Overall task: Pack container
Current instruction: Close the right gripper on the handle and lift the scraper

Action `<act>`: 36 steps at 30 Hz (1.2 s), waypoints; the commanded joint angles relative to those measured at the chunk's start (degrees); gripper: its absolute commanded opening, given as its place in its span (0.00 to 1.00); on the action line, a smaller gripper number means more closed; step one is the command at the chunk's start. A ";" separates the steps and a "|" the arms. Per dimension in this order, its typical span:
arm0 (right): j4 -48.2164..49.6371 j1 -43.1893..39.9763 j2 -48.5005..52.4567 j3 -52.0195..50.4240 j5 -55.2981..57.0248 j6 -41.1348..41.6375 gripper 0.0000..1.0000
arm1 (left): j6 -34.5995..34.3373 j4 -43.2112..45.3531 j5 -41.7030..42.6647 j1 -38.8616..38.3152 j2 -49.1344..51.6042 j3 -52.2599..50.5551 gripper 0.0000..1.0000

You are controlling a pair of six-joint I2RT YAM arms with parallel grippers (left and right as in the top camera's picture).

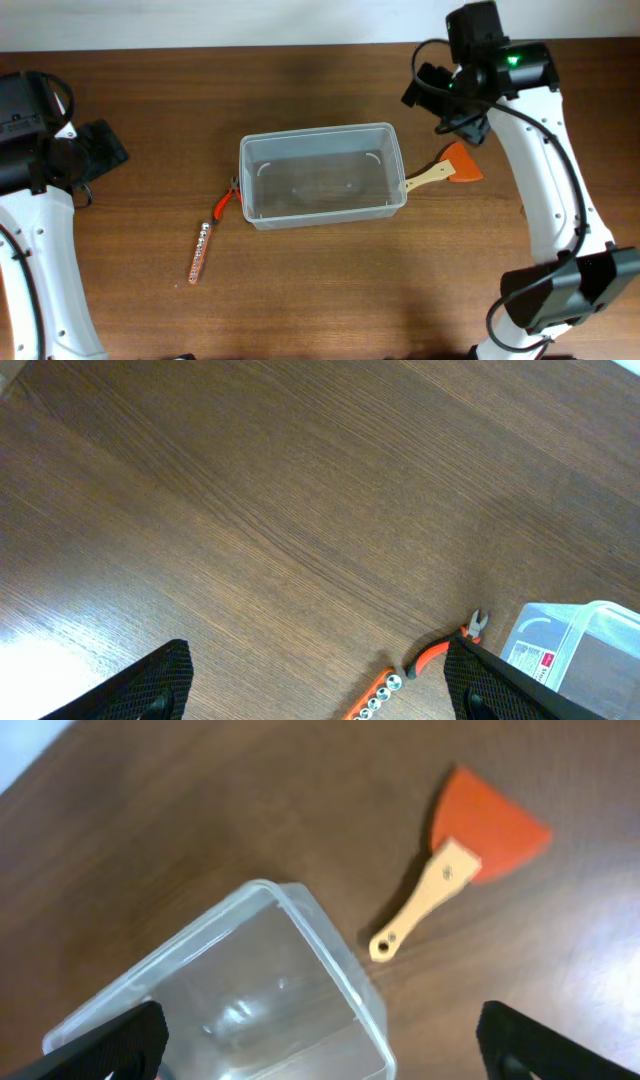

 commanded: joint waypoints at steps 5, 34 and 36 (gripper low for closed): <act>2.21 -4.15 2.34 -7.32 -3.74 15.74 0.99 | -0.74 -0.31 0.46 0.20 -0.07 -0.52 0.83; 15.98 -4.63 17.73 -20.13 -7.89 20.81 0.99 | -0.74 -1.55 0.48 0.17 -0.07 -0.55 0.83; 16.11 -4.63 18.49 -20.13 -7.87 20.81 0.98 | -0.74 -1.68 0.48 0.17 -0.07 -0.55 0.83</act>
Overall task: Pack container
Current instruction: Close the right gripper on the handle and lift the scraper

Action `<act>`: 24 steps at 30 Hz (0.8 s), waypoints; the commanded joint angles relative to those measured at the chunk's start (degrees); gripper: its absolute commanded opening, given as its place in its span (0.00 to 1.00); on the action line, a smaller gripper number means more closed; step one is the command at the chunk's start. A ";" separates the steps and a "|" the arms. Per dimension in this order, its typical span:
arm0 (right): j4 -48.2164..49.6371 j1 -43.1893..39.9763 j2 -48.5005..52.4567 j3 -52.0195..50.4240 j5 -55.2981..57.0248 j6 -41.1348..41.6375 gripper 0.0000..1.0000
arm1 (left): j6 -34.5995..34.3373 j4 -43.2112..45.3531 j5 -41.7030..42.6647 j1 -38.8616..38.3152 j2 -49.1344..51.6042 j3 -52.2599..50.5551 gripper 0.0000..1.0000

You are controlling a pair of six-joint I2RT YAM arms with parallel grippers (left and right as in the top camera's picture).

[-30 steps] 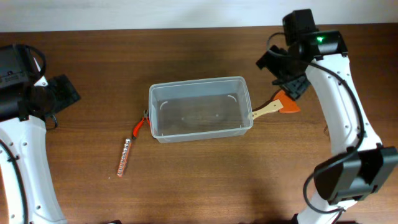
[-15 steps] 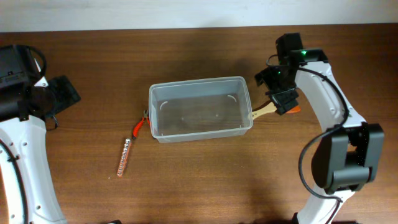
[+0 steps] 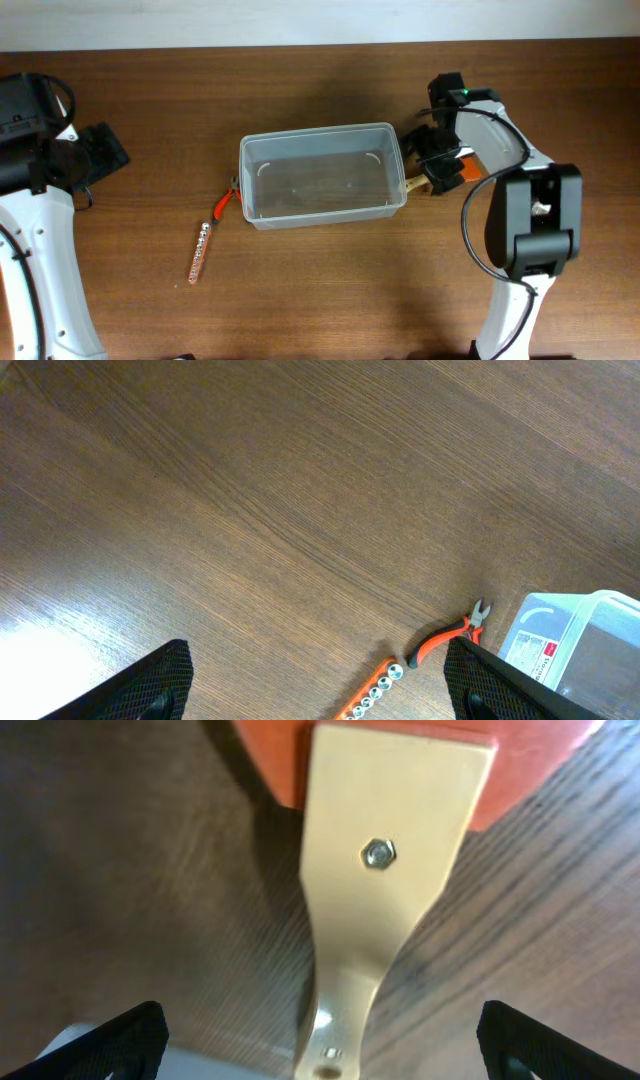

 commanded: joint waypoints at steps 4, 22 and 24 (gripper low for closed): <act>0.44 0.11 2.43 -0.20 -0.26 0.92 0.97 | -0.55 -0.20 0.39 0.17 -0.07 -0.55 0.83; 1.57 0.15 3.63 -5.07 1.49 0.94 0.55 | -0.55 -0.22 0.39 0.17 -0.07 -0.55 0.83; 1.86 0.15 3.63 -6.10 1.49 0.92 0.47 | -0.55 -0.24 0.39 0.17 -0.07 -0.55 0.83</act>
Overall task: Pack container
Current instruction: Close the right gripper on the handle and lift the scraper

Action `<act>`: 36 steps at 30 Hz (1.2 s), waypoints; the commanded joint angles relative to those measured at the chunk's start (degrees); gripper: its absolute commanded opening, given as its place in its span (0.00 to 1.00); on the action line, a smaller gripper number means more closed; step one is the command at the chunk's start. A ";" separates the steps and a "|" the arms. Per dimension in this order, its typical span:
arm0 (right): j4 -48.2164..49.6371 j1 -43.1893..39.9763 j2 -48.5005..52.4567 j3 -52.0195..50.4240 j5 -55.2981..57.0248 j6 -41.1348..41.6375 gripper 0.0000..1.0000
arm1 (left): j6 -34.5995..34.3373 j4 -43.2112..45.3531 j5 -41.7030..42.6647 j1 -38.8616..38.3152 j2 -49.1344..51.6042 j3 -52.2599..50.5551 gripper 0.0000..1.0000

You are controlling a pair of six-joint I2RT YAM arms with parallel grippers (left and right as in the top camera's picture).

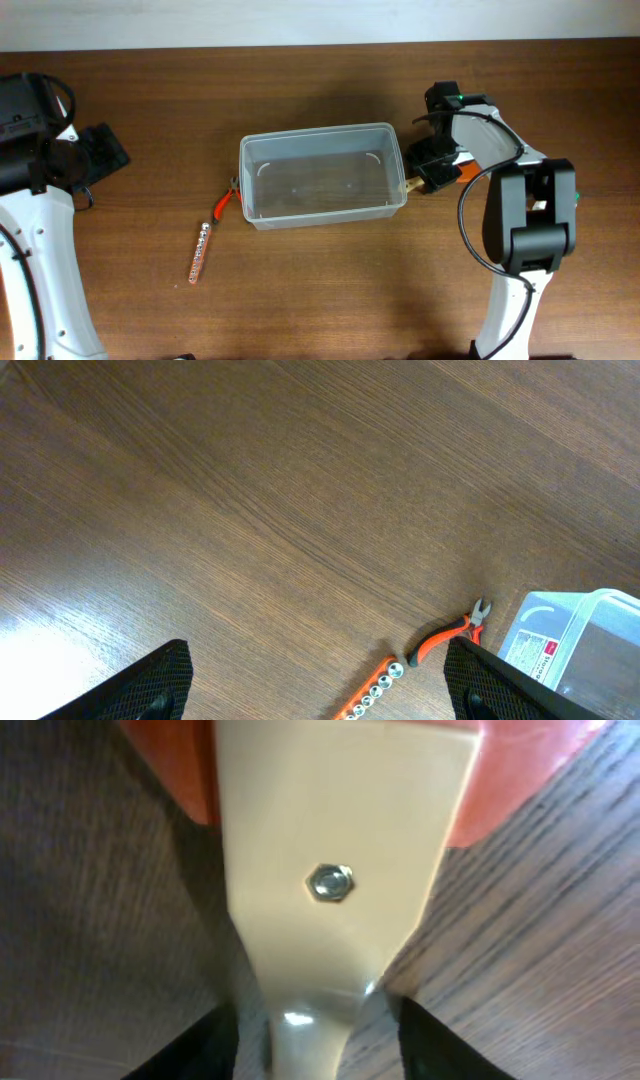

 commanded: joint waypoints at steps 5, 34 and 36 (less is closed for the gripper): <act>1.07 0.15 2.62 -5.11 1.38 0.22 0.36 | -0.52 -0.04 0.42 0.17 -0.07 -0.55 0.83; 1.36 0.11 2.60 -5.31 1.36 -1.75 0.04 | -0.52 -0.04 0.42 0.17 -0.07 -0.55 0.83; 1.33 0.09 2.60 -4.83 1.46 -3.61 0.04 | -0.52 -0.04 0.42 0.17 -0.07 -0.55 0.83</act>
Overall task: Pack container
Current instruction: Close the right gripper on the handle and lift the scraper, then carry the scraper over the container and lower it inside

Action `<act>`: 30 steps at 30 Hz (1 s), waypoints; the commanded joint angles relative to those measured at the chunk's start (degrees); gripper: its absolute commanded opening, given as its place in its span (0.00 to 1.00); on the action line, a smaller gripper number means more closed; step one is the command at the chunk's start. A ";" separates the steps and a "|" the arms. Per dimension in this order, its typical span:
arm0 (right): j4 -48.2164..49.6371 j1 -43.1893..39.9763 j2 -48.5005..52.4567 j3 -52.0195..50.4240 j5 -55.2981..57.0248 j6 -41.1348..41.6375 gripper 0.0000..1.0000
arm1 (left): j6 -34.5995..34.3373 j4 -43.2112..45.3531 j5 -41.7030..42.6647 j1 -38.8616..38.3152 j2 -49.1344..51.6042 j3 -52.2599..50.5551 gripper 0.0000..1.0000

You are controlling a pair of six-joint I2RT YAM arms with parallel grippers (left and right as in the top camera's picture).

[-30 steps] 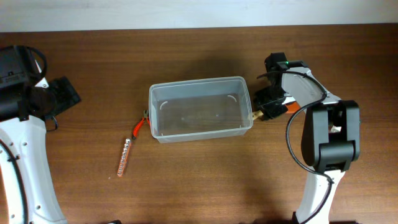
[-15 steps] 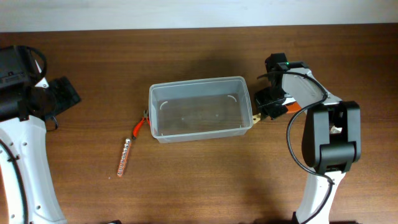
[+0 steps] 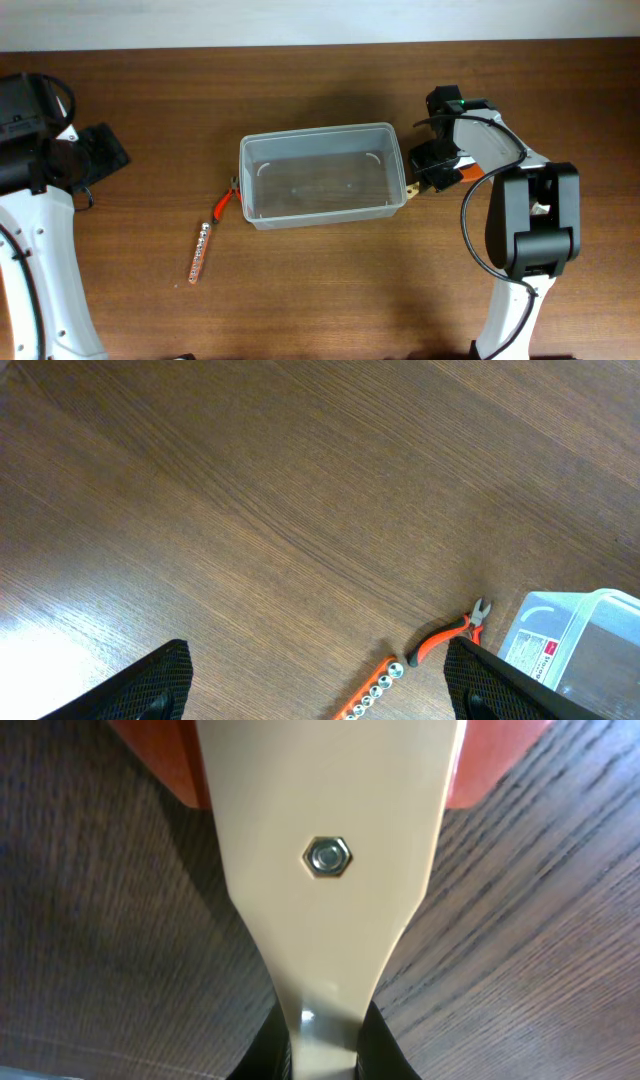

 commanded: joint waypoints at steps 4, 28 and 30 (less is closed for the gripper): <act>-1.46 0.11 3.52 0.04 4.15 -6.91 0.04 | -0.50 -0.04 0.39 0.17 -0.07 -0.55 0.83; -22.77 9.81 -15.50 38.64 7.78 -78.25 0.04 | -0.50 -0.04 0.39 0.17 -0.07 -0.55 0.83; -25.62 12.41 -16.81 38.82 7.78 -85.22 0.04 | -0.50 -0.04 0.39 0.17 -0.07 -0.55 0.83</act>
